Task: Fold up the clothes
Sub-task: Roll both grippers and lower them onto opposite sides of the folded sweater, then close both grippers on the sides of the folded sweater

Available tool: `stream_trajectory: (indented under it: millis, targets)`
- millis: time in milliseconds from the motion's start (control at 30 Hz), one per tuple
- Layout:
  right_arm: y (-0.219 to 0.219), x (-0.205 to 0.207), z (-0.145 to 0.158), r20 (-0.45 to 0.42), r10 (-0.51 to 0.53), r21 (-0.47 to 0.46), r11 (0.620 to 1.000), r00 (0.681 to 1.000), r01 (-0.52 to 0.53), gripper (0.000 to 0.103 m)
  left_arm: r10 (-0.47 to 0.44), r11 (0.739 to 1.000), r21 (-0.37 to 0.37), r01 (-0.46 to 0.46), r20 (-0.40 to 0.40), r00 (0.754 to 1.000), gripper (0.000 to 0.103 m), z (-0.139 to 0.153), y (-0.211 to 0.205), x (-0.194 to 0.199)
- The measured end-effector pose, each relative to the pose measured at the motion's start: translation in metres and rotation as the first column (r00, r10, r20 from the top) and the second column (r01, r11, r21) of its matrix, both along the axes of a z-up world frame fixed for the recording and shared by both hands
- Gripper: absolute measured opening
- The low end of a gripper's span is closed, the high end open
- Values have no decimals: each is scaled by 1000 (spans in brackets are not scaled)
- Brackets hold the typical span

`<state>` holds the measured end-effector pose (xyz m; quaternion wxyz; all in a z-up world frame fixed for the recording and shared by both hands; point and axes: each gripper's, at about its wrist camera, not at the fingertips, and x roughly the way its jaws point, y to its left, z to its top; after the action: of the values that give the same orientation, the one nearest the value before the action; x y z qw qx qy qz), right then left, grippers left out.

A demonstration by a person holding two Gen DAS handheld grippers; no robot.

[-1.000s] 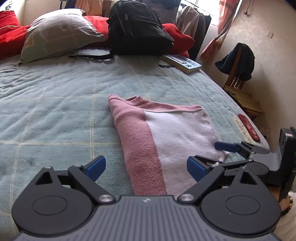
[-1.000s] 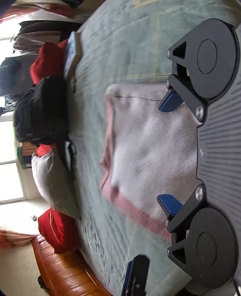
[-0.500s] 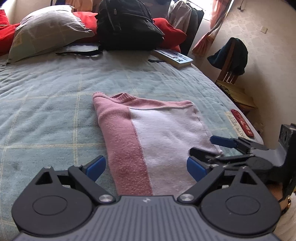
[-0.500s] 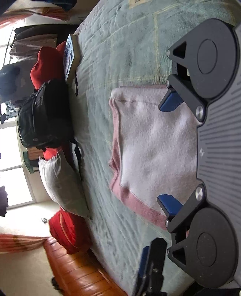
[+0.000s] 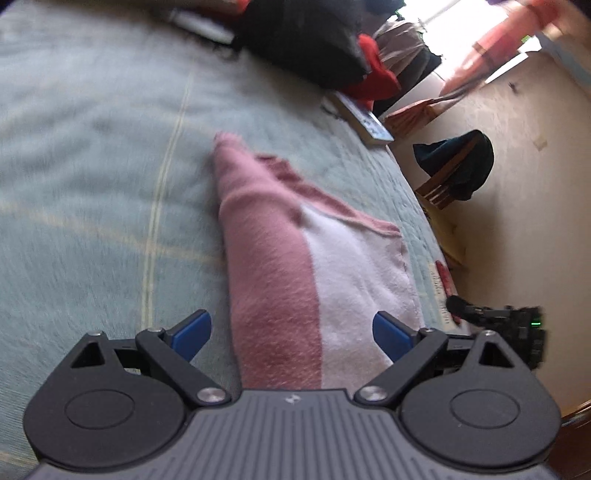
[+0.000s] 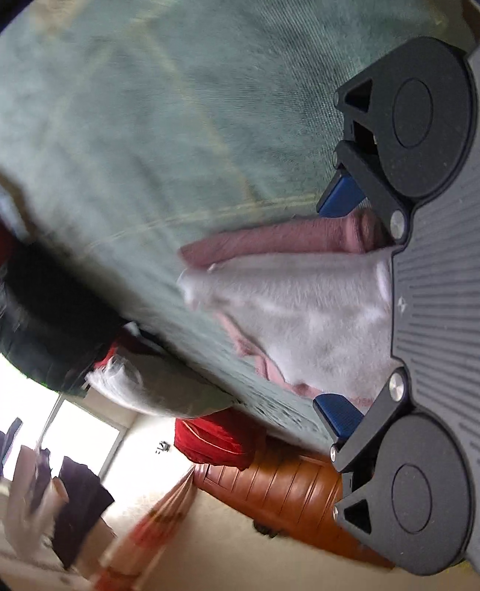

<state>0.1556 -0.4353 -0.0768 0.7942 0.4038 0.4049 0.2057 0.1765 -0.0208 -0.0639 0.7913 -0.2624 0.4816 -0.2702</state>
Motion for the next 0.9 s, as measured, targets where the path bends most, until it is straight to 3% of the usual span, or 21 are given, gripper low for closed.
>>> stream_trajectory:
  millis: [67,200,467,733,900]
  targets:
    - [-2,12,-10,-40,12,30,999,999,-11,103,12,998,-60,-15,-59,998,94,-14,4,9]
    - [4,28,-12,-34,62,59,996,998,-60,103,8,991,-135,-24,-119,993,94,-31,3,26]
    - [13,59,-12,-18,92,70,993,996,-90,103,-55,982,-185,32,-120,991,97,-43,-23,66]
    - [16,46,-7,-52,165,73,984,985,-161,103,-132,974,-196,111,-96,987,99,-39,-19,42]
    - [15,52,-15,-66,199,126,974,978,-189,103,-141,962,-252,102,-140,980,99,-47,-21,64]
